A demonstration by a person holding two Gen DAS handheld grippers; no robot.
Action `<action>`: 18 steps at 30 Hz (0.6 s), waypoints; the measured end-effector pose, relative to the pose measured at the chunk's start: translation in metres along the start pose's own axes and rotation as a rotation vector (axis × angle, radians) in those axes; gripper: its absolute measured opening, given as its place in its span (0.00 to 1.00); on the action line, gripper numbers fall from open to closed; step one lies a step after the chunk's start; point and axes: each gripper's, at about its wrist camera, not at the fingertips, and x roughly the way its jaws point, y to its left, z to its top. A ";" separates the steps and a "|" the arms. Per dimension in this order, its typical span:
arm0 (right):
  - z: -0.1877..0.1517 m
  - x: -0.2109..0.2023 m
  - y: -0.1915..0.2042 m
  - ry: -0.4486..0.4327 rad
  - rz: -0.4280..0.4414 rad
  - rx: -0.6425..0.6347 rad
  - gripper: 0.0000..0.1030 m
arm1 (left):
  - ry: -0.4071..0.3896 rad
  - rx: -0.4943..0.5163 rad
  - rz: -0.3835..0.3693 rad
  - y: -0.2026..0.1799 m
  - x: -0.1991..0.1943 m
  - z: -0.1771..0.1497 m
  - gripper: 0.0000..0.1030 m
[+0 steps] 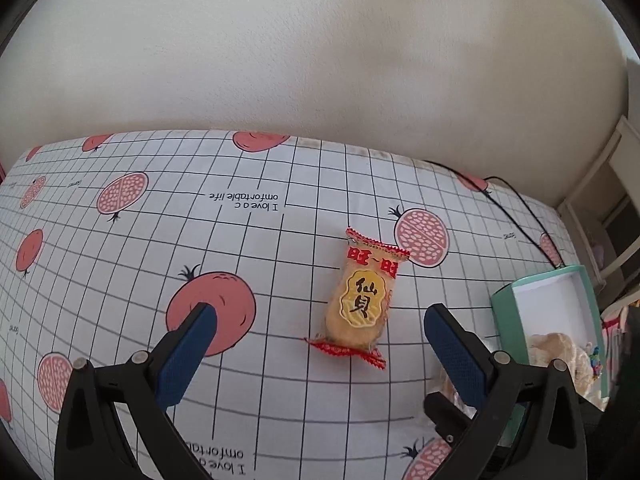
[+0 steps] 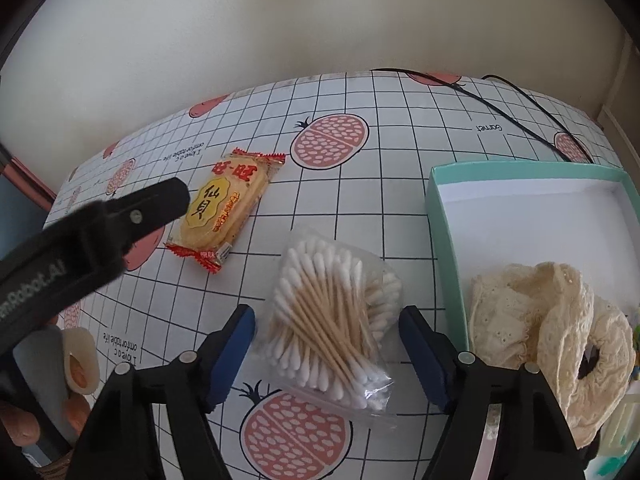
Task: Organize objects
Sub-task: 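Reach the left tool to the yellow cracker packet while the right tool reaches the cotton-swab bag, then close the left tool on the cracker packet while the right tool grips the cotton-swab bag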
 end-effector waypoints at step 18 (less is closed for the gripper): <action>0.006 0.000 -0.004 -0.027 0.016 -0.028 0.54 | 0.042 0.099 0.062 -0.026 0.036 0.006 0.67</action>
